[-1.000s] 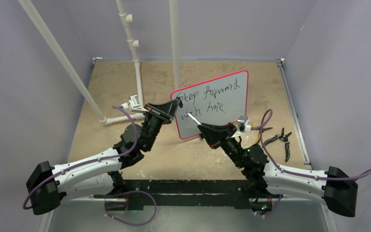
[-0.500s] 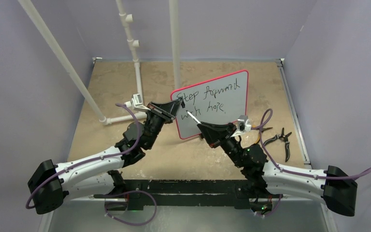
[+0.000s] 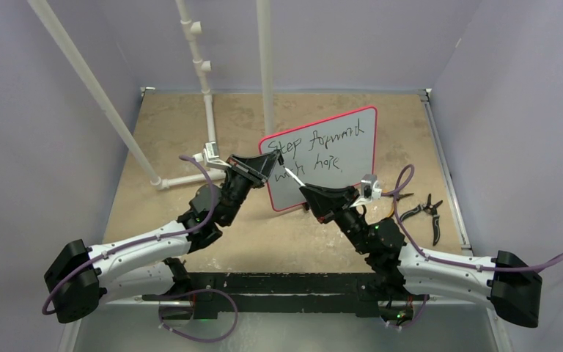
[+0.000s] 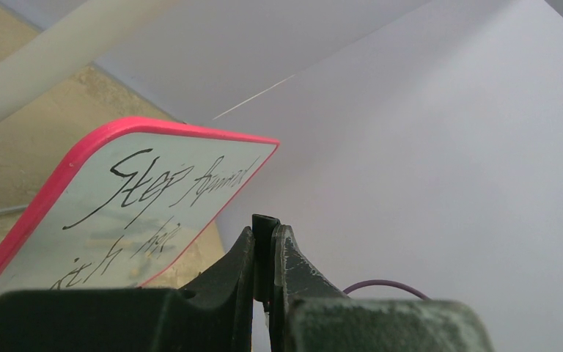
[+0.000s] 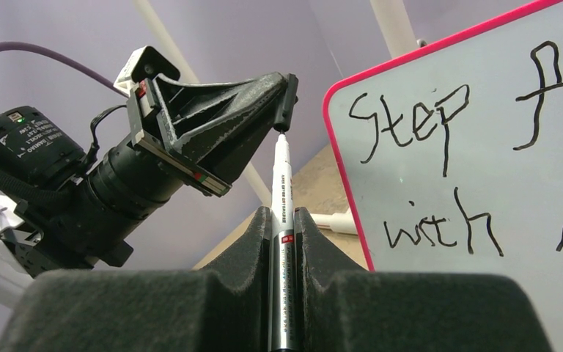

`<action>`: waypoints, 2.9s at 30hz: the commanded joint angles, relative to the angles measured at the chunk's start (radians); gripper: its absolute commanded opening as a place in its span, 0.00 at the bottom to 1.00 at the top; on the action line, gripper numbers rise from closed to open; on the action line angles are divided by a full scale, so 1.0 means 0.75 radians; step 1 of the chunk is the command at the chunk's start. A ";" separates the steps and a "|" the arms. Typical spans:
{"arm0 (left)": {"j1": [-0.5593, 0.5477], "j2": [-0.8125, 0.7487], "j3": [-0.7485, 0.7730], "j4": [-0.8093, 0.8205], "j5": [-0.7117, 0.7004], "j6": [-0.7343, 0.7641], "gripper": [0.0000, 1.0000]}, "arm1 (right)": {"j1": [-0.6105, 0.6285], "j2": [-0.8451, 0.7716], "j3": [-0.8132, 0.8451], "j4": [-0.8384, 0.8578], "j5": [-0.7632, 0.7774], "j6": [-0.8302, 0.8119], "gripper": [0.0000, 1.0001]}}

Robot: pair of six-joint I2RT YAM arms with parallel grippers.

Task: Write a sentence on the whiteboard
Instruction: Insert the whiteboard marker without the cap into the pen cap.

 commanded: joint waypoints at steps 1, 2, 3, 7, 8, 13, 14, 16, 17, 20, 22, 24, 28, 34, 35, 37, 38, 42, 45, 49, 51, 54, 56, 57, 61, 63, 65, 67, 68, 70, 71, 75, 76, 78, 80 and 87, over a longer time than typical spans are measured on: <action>0.011 0.000 -0.008 0.081 0.026 -0.031 0.00 | 0.005 0.012 0.059 0.037 0.046 -0.008 0.00; 0.011 0.001 -0.009 0.085 0.026 -0.033 0.00 | 0.005 0.015 0.060 0.039 0.049 -0.008 0.00; 0.011 0.002 -0.009 0.085 0.029 -0.034 0.00 | 0.006 0.017 0.061 0.039 0.051 -0.008 0.00; 0.011 0.013 -0.011 0.090 0.042 -0.045 0.00 | 0.004 0.026 0.063 0.048 0.060 -0.010 0.00; 0.011 0.015 -0.012 0.093 0.044 -0.048 0.00 | 0.005 0.025 0.065 0.050 0.060 -0.010 0.00; 0.013 0.015 -0.018 0.097 0.041 -0.048 0.00 | 0.004 0.021 0.067 0.051 0.051 -0.016 0.00; 0.013 0.013 -0.018 0.097 0.039 -0.048 0.00 | 0.005 0.020 0.066 0.050 0.047 -0.016 0.00; 0.013 0.010 -0.019 0.099 0.035 -0.049 0.00 | 0.006 0.018 0.064 0.048 0.040 -0.016 0.00; 0.014 0.008 -0.019 0.100 0.033 -0.046 0.00 | 0.005 0.018 0.062 0.047 0.037 -0.016 0.00; 0.018 0.004 -0.018 0.101 0.025 -0.040 0.00 | 0.005 0.016 0.060 0.038 0.033 -0.016 0.00; 0.020 0.004 -0.018 0.101 0.026 -0.038 0.00 | 0.005 0.013 0.056 0.038 0.032 -0.014 0.00; 0.021 0.004 -0.017 0.102 0.028 -0.039 0.00 | 0.006 0.007 0.055 0.039 0.035 -0.015 0.00; 0.022 0.008 -0.018 0.099 0.031 -0.039 0.00 | 0.005 0.009 0.059 0.047 0.034 -0.020 0.00; 0.028 0.020 -0.027 0.114 0.032 -0.050 0.00 | 0.006 0.014 0.059 0.045 0.027 -0.020 0.00; 0.030 0.020 -0.027 0.114 0.034 -0.050 0.00 | 0.006 0.013 0.059 0.045 0.027 -0.020 0.00; 0.031 0.020 -0.026 0.112 0.035 -0.049 0.00 | 0.005 0.012 0.059 0.045 0.027 -0.022 0.00; 0.032 0.020 -0.027 0.112 0.035 -0.050 0.00 | 0.005 0.012 0.059 0.045 0.027 -0.021 0.00; 0.032 0.023 -0.027 0.112 0.042 -0.052 0.00 | 0.005 0.019 0.059 0.051 0.027 -0.020 0.00; 0.032 0.029 -0.026 0.115 0.048 -0.056 0.00 | 0.006 0.020 0.059 0.055 0.031 -0.020 0.00; 0.032 0.042 -0.025 0.122 0.061 -0.063 0.00 | 0.006 0.020 0.057 0.057 0.041 -0.022 0.00; 0.032 0.048 -0.025 0.127 0.067 -0.068 0.00 | 0.006 0.024 0.058 0.054 0.048 -0.022 0.00; 0.032 0.055 -0.026 0.138 0.071 -0.075 0.00 | 0.006 0.028 0.063 0.045 0.062 -0.022 0.00; 0.032 0.057 -0.026 0.140 0.073 -0.076 0.00 | 0.006 0.028 0.064 0.042 0.072 -0.020 0.00; 0.032 0.057 -0.026 0.140 0.074 -0.077 0.00 | 0.006 0.027 0.063 0.041 0.079 -0.020 0.00; 0.032 0.057 -0.030 0.145 0.077 -0.086 0.00 | 0.005 0.031 0.064 0.038 0.109 -0.020 0.00; 0.032 0.057 -0.030 0.147 0.078 -0.090 0.00 | 0.006 0.034 0.063 0.042 0.120 -0.022 0.00; 0.032 0.057 -0.033 0.150 0.078 -0.094 0.00 | 0.006 0.043 0.067 0.041 0.128 -0.026 0.00; 0.032 0.057 -0.034 0.153 0.079 -0.097 0.00 | 0.005 0.053 0.071 0.042 0.131 -0.028 0.00; 0.032 0.057 -0.031 0.153 0.081 -0.097 0.00 | 0.006 0.057 0.072 0.045 0.130 -0.028 0.00; 0.032 0.059 -0.034 0.153 0.085 -0.100 0.00 | 0.006 0.064 0.071 0.058 0.132 -0.031 0.00; 0.032 0.060 -0.034 0.154 0.087 -0.102 0.00 | 0.006 0.070 0.073 0.064 0.135 -0.034 0.00; 0.032 0.067 -0.040 0.165 0.092 -0.113 0.00 | 0.006 0.083 0.086 0.096 0.138 -0.055 0.00; 0.032 0.067 -0.042 0.165 0.092 -0.115 0.00 | 0.006 0.085 0.089 0.104 0.138 -0.061 0.00; 0.032 0.067 -0.044 0.169 0.093 -0.119 0.00 | 0.005 0.089 0.092 0.120 0.146 -0.069 0.00; 0.032 0.069 -0.047 0.174 0.097 -0.124 0.00 | 0.006 0.096 0.090 0.144 0.162 -0.077 0.00; 0.032 0.088 -0.056 0.220 0.114 -0.142 0.00 | 0.005 0.182 0.095 0.308 0.220 -0.136 0.00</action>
